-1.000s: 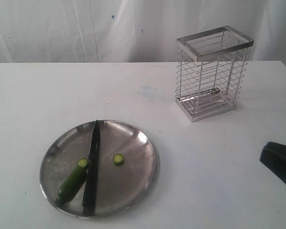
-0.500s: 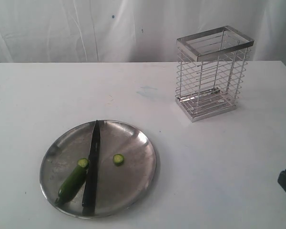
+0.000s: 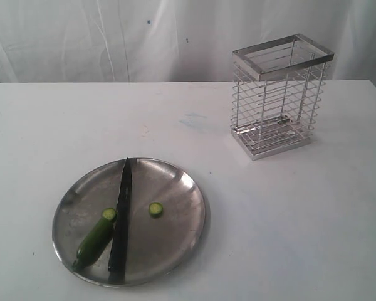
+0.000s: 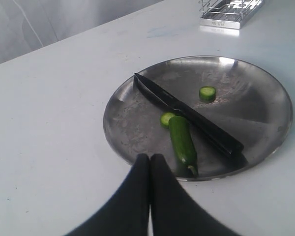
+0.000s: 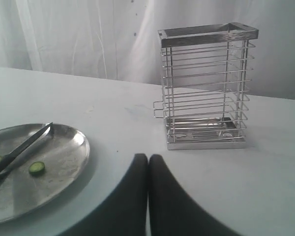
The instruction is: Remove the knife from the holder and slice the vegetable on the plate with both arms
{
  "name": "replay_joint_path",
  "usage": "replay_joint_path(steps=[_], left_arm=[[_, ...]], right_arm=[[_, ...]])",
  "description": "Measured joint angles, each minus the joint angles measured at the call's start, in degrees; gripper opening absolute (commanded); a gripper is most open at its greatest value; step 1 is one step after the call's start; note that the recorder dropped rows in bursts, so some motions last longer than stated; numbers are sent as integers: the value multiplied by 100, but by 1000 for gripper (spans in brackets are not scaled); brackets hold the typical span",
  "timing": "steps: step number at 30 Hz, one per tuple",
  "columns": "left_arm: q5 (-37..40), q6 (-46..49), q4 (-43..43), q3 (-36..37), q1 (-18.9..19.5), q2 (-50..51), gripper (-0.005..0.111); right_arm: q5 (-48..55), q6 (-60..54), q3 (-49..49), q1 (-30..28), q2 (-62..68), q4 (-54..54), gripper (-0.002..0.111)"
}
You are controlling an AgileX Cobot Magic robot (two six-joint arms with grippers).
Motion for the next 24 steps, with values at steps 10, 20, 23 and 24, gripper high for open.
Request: replay_joint_path(steps=[10,20,23,24], left_arm=[[0,0,0,0,0,0,0],[0,0,0,0,0,0,0],[0,0,0,0,0,0,0],[0,0,0,0,0,0,0]], right_arm=[[299,997,0,0,-28,-1438,0],[323,1020,0,0,-28,-1562,0],[323,1020,0,0,-28,-1562,0],[323,1020,0,0,-28,-1562,0]])
